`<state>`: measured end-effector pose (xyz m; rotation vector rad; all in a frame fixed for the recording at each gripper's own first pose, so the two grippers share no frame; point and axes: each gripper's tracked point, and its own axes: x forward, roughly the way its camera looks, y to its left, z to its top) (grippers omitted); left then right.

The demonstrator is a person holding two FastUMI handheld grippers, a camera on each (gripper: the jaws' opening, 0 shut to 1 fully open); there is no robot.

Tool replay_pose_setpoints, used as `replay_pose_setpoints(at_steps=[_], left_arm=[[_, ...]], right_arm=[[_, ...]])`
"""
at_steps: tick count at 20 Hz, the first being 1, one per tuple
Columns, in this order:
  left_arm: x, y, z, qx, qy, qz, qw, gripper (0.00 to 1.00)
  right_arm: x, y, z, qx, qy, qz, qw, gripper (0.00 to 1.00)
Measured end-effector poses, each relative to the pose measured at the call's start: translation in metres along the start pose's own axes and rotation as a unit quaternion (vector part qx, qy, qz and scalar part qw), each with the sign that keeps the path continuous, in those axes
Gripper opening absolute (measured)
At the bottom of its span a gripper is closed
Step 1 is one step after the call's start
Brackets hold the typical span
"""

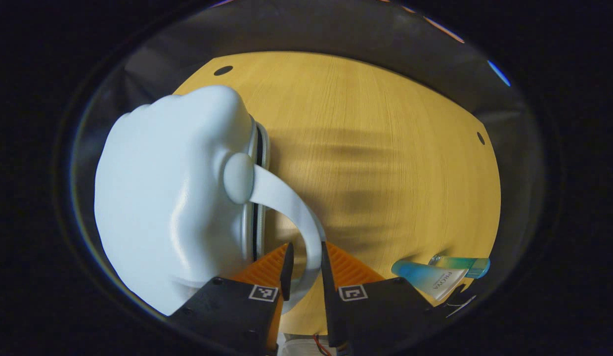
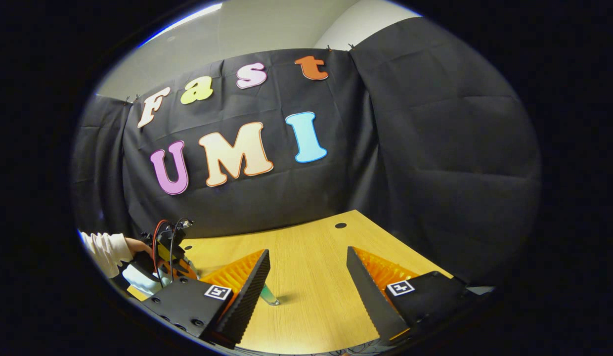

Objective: First open the suitcase, pack the skin care products into it, and then close the suitcase.

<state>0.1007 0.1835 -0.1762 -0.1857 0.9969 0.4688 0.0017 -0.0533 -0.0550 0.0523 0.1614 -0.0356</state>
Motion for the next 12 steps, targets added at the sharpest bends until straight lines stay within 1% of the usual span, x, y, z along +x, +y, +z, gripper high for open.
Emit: replay_pose_setpoints(at_steps=[1, 2, 4, 6, 10, 12], left_arm=[[0.002, -0.002, 0.000, -0.004, 0.003, -0.004, 1.000, 0.26], [0.001, -0.002, 0.001, -0.001, 0.006, -0.002, 1.000, 0.12], [-0.003, -0.005, 0.002, 0.016, 0.002, -0.002, 1.000, 0.07], [-0.006, -0.008, 0.005, 0.023, -0.004, -0.005, 1.000, 0.04], [-0.025, -0.016, 0.013, 0.032, -0.024, -0.009, 0.999, 0.02], [-0.040, -0.020, 0.019, 0.024, -0.036, -0.023, 0.999, 0.02]], right_arm=[[0.001, -0.002, 0.001, -0.001, 0.000, -0.001, 1.000, 0.98], [0.002, -0.002, 0.000, 0.000, 0.000, -0.002, 1.000, 0.98], [0.005, -0.002, 0.000, 0.001, 0.000, -0.002, 1.000, 0.98], [0.007, -0.002, -0.002, 0.003, 0.001, 0.000, 1.000, 0.98], [0.015, 0.005, -0.003, 0.010, 0.001, 0.010, 1.000, 0.98], [0.019, 0.011, -0.002, 0.015, 0.000, 0.019, 1.000, 0.98]])
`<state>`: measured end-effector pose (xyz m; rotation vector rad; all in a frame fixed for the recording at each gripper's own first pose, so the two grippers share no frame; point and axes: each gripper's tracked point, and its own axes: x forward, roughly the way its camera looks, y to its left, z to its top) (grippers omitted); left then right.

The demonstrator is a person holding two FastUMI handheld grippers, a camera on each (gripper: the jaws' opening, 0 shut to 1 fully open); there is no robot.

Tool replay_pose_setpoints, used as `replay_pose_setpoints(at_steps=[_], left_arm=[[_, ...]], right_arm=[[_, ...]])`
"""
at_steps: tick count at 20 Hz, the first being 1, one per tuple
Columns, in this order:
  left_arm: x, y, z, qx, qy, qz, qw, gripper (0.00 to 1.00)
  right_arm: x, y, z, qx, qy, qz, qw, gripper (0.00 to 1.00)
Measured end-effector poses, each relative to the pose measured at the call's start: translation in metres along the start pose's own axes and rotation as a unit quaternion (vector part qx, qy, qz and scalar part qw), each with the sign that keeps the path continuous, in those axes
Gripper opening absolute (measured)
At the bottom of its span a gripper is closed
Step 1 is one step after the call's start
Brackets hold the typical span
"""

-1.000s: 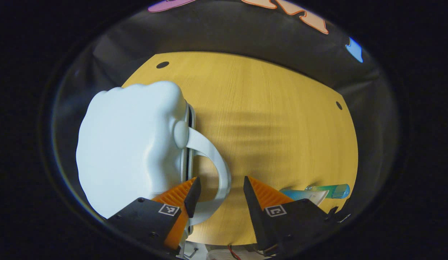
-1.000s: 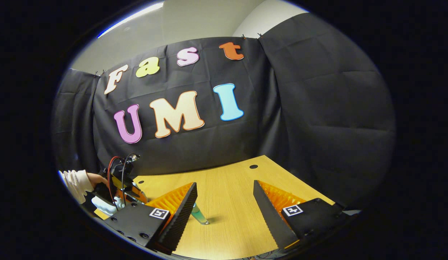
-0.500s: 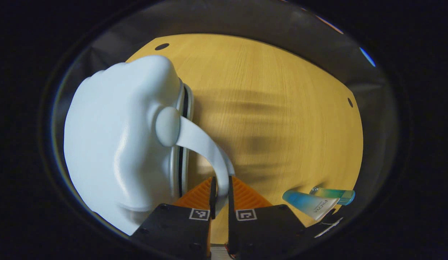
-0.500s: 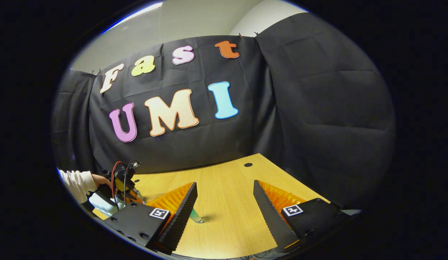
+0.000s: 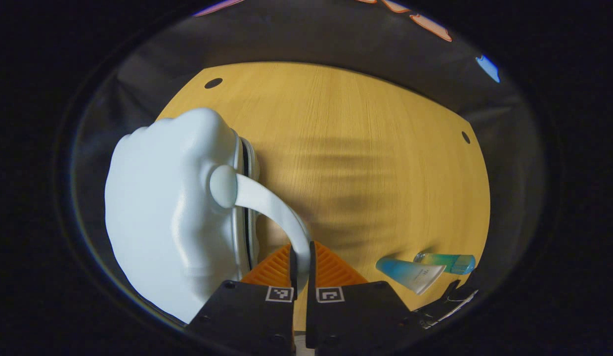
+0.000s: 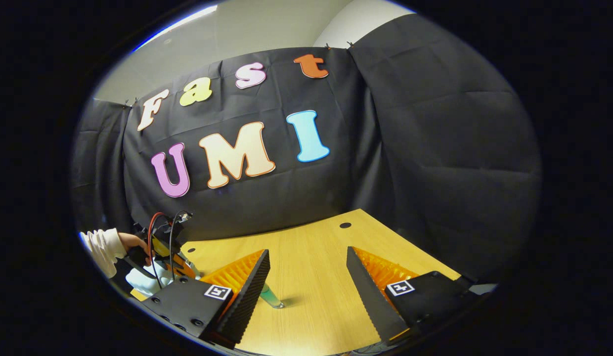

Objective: First open the suitcase, pack the skin care products into it, and then close the suitcase.

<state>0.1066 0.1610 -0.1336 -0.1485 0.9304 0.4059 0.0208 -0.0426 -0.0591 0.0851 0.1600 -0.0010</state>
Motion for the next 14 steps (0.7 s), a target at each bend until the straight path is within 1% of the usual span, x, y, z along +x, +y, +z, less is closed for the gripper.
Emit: replay_pose_setpoints(at_steps=[1, 2, 4, 6, 7, 10, 14], left_arm=[[-0.007, -0.003, 0.006, -0.008, -0.007, -0.013, 1.000, 0.05], [-0.012, 0.000, 0.009, -0.016, -0.012, -0.021, 1.000, 0.02], [-0.025, -0.004, 0.017, -0.038, -0.026, -0.035, 0.998, 0.02], [-0.045, -0.003, 0.027, -0.049, -0.046, -0.044, 0.997, 0.02], [-0.055, -0.001, 0.036, -0.046, -0.059, -0.045, 0.996, 0.02], [-0.087, 0.017, 0.054, -0.052, -0.094, -0.044, 0.993, 0.02], [-0.137, 0.055, 0.068, -0.084, -0.127, -0.050, 0.987, 0.02]], right_arm=[[0.003, 0.003, 0.001, 0.001, -0.001, 0.005, 1.000, 0.98], [0.005, 0.009, -0.001, 0.000, -0.001, 0.012, 1.000, 0.98], [0.011, 0.018, -0.002, -0.004, 0.000, 0.026, 1.000, 0.98], [0.016, 0.025, -0.004, -0.008, 0.003, 0.038, 0.999, 0.98], [0.018, 0.030, -0.004, -0.007, 0.003, 0.044, 0.999, 0.98], [0.024, 0.044, -0.009, 0.004, 0.010, 0.067, 0.998, 0.98], [0.031, 0.060, -0.012, 0.003, 0.014, 0.087, 0.996, 0.98]])
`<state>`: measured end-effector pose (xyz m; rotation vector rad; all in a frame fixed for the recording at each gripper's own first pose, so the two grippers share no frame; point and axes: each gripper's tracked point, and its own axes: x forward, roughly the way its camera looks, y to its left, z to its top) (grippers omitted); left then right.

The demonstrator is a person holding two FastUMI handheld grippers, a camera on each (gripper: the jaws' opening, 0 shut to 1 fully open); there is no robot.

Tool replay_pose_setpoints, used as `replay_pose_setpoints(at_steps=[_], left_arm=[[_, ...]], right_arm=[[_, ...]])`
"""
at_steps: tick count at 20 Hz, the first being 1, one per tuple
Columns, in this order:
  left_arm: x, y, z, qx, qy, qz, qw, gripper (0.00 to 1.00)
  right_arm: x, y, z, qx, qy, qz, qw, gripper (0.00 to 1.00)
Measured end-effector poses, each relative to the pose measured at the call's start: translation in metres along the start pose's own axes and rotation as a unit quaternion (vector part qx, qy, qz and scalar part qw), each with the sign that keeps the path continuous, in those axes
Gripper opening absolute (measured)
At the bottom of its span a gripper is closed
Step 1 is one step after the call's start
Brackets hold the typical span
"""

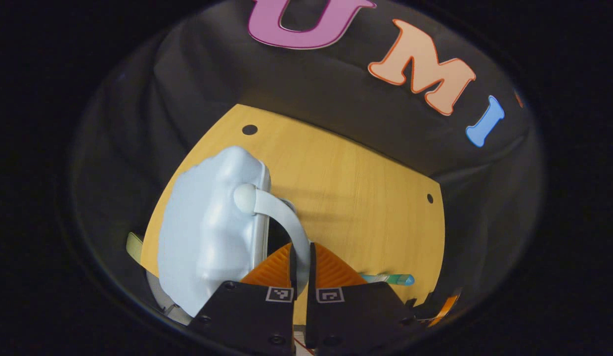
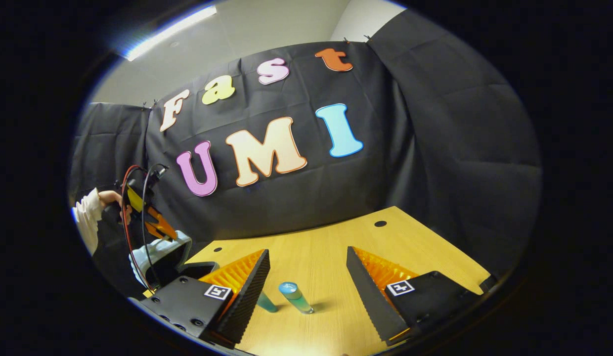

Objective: First open the suitcase, pack the skin care products into it, and then close the suitcase.

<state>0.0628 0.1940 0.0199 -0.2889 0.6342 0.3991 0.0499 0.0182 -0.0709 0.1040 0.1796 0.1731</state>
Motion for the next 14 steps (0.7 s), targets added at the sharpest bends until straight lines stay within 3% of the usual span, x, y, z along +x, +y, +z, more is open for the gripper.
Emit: replay_pose_setpoints(at_steps=[2, 6, 10, 14], left_arm=[[-0.019, 0.019, 0.015, -0.009, -0.015, 0.008, 1.000, 0.02], [-0.055, 0.063, 0.037, -0.008, -0.045, 0.036, 0.998, 0.02], [-0.083, 0.117, 0.054, -0.014, -0.066, 0.080, 0.994, 0.02], [-0.105, 0.182, 0.051, 0.015, -0.065, 0.145, 0.987, 0.02]], right_arm=[[0.005, 0.006, -0.001, -0.002, 0.003, 0.008, 1.000, 0.94], [0.010, 0.020, 0.001, -0.011, 0.001, 0.017, 1.000, 0.98], [0.011, 0.031, -0.001, -0.013, 0.002, 0.019, 1.000, 0.98], [0.010, 0.045, -0.006, -0.017, 0.001, 0.015, 1.000, 0.98]])
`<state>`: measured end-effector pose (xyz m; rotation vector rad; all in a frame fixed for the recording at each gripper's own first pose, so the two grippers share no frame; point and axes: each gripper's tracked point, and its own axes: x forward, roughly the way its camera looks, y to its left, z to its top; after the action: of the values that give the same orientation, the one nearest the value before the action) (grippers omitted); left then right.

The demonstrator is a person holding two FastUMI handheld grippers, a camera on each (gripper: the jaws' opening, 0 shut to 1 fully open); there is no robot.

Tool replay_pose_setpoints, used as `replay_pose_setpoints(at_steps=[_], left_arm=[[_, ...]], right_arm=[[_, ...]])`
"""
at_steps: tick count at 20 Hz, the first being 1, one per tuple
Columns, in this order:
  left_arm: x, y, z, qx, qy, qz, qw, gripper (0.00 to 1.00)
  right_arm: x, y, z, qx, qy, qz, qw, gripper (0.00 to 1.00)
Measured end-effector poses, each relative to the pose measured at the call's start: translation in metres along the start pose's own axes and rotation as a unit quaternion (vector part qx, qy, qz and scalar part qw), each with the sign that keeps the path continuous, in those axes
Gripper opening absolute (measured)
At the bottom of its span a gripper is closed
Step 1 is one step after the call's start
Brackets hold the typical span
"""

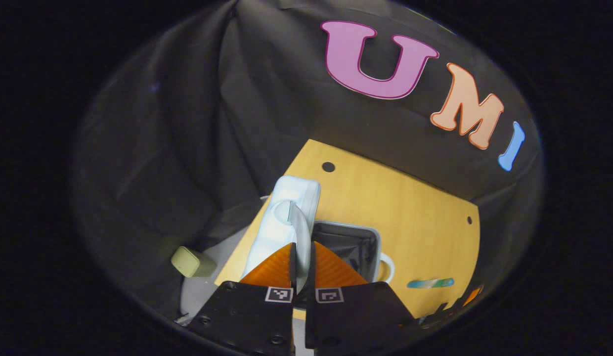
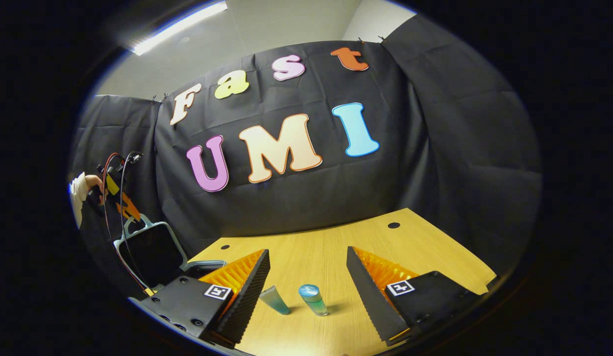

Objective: First open the suitcase, pack the skin care products into it, and then close the suitcase.

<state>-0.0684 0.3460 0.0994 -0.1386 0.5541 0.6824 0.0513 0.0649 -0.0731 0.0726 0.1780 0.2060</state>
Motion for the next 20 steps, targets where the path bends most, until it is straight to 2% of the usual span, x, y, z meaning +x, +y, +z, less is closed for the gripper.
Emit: replay_pose_setpoints(at_steps=[5, 13, 16, 20], left_arm=[[0.006, 0.065, -0.011, 0.020, -0.001, 0.040, 0.999, 0.02], [0.038, 0.135, -0.040, 0.052, 0.002, 0.082, 0.995, 0.02], [0.060, 0.150, -0.059, 0.038, 0.007, 0.079, 0.996, 0.02], [0.087, 0.167, -0.093, -0.009, 0.019, 0.050, 0.999, 0.02]], right_arm=[[0.002, 0.022, -0.009, -0.005, 0.006, -0.002, 1.000, 0.98], [-0.005, 0.046, -0.008, -0.021, -0.006, -0.017, 1.000, 0.98], [-0.008, 0.050, -0.011, -0.021, -0.004, -0.024, 0.999, 0.98], [-0.008, 0.059, -0.012, -0.031, -0.004, -0.026, 0.999, 0.98]])
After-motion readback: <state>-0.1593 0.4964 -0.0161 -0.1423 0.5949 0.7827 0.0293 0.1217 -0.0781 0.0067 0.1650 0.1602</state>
